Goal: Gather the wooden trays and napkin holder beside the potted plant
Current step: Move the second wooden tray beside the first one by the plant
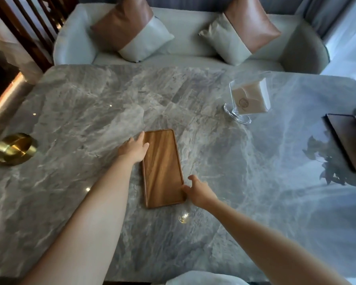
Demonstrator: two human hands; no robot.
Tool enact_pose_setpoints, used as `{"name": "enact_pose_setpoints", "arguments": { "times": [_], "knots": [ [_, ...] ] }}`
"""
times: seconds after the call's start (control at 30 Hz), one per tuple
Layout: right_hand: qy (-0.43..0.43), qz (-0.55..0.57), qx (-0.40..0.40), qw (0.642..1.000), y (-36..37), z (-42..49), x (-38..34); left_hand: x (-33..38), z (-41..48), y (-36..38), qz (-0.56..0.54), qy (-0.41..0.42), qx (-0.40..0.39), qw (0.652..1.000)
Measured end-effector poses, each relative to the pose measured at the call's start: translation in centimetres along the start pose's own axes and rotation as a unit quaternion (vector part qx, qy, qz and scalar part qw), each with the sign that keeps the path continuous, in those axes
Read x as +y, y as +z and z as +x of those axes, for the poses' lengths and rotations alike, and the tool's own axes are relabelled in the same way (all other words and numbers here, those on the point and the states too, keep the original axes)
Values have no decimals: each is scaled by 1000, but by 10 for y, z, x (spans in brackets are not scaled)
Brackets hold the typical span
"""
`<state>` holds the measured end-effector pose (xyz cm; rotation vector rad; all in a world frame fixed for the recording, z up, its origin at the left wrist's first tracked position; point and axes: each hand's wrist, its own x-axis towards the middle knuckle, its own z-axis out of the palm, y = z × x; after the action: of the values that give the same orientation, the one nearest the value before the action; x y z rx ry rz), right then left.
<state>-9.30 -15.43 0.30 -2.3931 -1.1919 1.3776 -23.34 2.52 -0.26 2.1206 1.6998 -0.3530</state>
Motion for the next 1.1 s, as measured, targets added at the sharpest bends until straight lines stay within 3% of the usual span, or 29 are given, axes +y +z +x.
{"name": "enact_pose_setpoints", "arguments": {
  "times": [0.23,0.57,1.1],
  "knots": [
    [65,162,-23,984,19,2,12,11,27,-3,19,-7,-18,1000],
    [115,295,19,948,32,6,11,19,45,2,21,3,-16,1000],
    [84,340,67,934,0,6,17,28,39,-18,-8,-24,40,999]
  ]
}}
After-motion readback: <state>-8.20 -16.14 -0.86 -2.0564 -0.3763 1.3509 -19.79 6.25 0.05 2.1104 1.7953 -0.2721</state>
